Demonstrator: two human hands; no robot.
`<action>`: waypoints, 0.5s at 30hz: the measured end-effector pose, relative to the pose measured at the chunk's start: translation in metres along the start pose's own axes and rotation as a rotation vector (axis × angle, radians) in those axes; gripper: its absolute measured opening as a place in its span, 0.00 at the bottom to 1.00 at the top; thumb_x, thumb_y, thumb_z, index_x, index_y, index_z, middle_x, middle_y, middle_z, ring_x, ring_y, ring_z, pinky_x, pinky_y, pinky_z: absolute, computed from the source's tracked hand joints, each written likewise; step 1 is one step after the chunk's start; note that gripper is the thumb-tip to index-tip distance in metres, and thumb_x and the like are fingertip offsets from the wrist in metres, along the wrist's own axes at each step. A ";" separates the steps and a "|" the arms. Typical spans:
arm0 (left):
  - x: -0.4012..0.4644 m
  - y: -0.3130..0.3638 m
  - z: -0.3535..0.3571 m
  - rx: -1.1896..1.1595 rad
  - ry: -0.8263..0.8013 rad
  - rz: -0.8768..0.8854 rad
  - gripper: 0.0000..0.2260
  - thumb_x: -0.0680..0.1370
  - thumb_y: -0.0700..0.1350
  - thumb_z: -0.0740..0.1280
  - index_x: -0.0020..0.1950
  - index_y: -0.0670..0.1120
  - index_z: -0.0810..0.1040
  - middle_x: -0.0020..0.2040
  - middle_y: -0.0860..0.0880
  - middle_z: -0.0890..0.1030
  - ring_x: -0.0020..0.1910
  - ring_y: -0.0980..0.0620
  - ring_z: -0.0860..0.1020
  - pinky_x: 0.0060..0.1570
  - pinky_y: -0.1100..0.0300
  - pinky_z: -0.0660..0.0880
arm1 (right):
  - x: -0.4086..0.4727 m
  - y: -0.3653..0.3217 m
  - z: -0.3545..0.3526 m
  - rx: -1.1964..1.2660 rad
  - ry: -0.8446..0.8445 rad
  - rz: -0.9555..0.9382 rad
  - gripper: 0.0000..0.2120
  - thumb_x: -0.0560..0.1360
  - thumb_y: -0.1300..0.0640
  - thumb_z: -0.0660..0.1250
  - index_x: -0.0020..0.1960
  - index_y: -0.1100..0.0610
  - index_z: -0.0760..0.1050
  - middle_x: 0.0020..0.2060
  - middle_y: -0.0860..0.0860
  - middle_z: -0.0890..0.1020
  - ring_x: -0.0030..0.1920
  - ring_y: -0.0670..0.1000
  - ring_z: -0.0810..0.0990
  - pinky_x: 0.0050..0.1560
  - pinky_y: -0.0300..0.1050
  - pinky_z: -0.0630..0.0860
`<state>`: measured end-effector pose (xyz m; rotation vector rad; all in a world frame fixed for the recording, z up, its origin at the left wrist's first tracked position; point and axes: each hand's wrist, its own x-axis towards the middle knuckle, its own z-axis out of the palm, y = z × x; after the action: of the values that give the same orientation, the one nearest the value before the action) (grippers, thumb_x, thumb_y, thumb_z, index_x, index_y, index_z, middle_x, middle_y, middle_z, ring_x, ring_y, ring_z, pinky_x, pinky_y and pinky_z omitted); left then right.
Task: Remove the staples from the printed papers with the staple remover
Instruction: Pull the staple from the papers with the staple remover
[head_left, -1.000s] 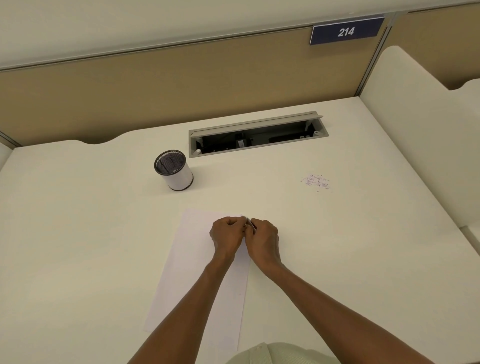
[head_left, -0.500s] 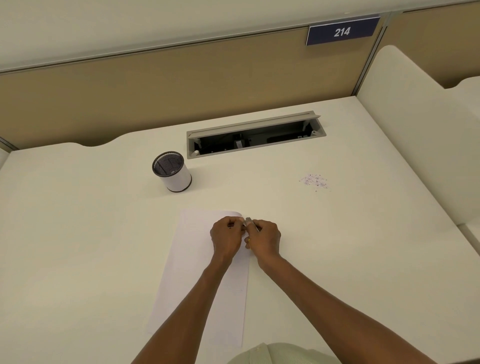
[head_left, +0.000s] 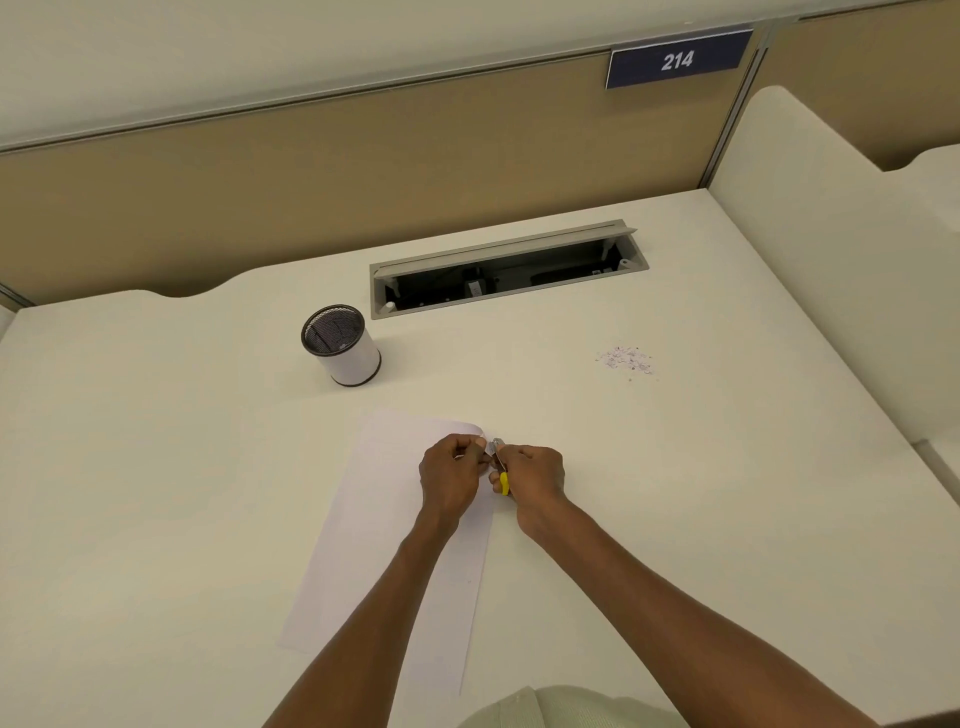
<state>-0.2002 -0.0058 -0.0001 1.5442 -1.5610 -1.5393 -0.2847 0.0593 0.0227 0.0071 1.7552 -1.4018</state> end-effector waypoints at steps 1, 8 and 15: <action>-0.001 0.001 0.000 0.003 -0.001 0.001 0.06 0.80 0.42 0.68 0.48 0.43 0.83 0.43 0.47 0.87 0.40 0.53 0.86 0.47 0.60 0.81 | 0.000 -0.001 -0.001 -0.020 -0.002 -0.015 0.12 0.76 0.59 0.69 0.37 0.67 0.80 0.29 0.56 0.79 0.27 0.53 0.76 0.29 0.41 0.76; 0.002 0.002 0.001 0.142 -0.033 0.085 0.07 0.79 0.43 0.68 0.43 0.45 0.84 0.38 0.51 0.86 0.41 0.52 0.85 0.50 0.53 0.82 | 0.002 0.008 -0.001 -0.527 0.026 -0.381 0.20 0.79 0.53 0.63 0.31 0.62 0.73 0.24 0.55 0.76 0.25 0.52 0.70 0.28 0.48 0.74; 0.005 0.005 0.003 0.303 -0.076 0.156 0.08 0.78 0.41 0.67 0.41 0.45 0.84 0.35 0.53 0.84 0.41 0.51 0.84 0.50 0.46 0.81 | -0.002 0.008 -0.007 -0.759 0.037 -0.545 0.17 0.79 0.60 0.58 0.32 0.58 0.65 0.26 0.49 0.67 0.28 0.47 0.62 0.27 0.39 0.55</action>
<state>-0.2058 -0.0110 0.0017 1.4883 -1.9822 -1.3372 -0.2837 0.0684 0.0175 -0.9114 2.3229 -0.9875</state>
